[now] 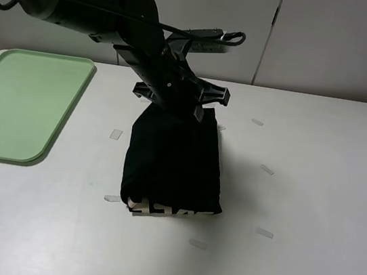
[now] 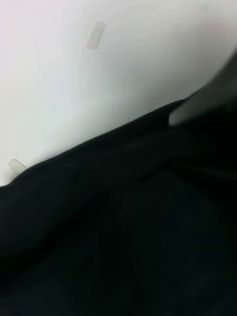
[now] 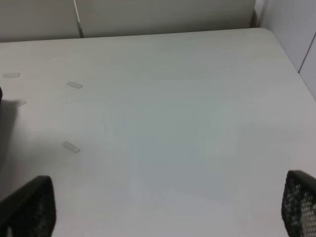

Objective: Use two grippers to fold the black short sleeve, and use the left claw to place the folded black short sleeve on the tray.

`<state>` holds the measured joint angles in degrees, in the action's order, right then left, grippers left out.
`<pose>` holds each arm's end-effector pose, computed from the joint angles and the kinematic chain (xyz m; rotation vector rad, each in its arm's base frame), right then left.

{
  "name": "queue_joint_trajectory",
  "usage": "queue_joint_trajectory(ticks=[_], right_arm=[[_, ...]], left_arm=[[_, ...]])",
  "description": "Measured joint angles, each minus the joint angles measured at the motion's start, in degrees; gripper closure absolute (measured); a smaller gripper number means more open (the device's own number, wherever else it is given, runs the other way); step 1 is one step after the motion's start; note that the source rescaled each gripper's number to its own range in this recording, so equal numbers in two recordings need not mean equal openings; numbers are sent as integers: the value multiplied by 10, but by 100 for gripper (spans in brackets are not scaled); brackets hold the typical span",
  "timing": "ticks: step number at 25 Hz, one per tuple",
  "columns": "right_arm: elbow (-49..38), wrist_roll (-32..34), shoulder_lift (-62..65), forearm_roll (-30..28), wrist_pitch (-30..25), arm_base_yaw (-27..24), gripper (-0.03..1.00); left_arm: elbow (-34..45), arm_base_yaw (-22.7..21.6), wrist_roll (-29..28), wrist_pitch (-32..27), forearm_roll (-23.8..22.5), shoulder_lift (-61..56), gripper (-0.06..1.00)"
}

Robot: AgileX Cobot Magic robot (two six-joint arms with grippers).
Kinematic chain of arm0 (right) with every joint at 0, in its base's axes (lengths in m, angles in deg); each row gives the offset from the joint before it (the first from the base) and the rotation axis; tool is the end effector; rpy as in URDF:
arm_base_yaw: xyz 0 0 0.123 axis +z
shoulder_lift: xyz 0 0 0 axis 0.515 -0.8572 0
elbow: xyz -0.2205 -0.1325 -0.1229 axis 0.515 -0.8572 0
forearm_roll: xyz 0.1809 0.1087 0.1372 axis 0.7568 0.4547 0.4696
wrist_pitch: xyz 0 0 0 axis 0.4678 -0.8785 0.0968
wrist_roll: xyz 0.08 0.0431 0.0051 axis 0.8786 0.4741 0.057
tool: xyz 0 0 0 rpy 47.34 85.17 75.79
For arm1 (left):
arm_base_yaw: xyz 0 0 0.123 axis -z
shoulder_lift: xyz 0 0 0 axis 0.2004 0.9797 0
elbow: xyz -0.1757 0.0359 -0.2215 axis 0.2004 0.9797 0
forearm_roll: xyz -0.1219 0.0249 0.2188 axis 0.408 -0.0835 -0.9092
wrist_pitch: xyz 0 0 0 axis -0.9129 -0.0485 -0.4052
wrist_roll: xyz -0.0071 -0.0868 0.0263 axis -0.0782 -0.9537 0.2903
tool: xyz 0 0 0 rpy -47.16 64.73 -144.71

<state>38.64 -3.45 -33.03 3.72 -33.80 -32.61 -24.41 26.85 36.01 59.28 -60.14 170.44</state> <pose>-0.0038 -0.0034 0.2788 0.1285 2.0031 -0.0083 0.3278 -0.2705 0.1909 0.3591 2.4854 -0.5822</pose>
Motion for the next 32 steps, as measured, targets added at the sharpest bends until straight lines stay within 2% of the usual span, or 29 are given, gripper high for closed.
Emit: queue_joint_trajectory(ticks=[4, 5, 7, 11, 21, 32], right_arm=[[0, 0, 0, 0, 0, 0, -3], [0, 0, 0, 0, 0, 0, -3], [0, 0, 0, 0, 0, 0, -3], [0, 0, 0, 0, 0, 0, -3], [0, 0, 0, 0, 0, 0, -3], [0, 0, 0, 0, 0, 0, -3]], left_arm=[[0, 0, 0, 0, 0, 0, 20], [0, 0, 0, 0, 0, 0, 10], [0, 0, 0, 1, 0, 0, 0], [0, 0, 0, 1, 4, 0, -4], [0, -3, 0, -27, 6, -40, -5], [0, -8, 0, -128, -5, -82, -5]])
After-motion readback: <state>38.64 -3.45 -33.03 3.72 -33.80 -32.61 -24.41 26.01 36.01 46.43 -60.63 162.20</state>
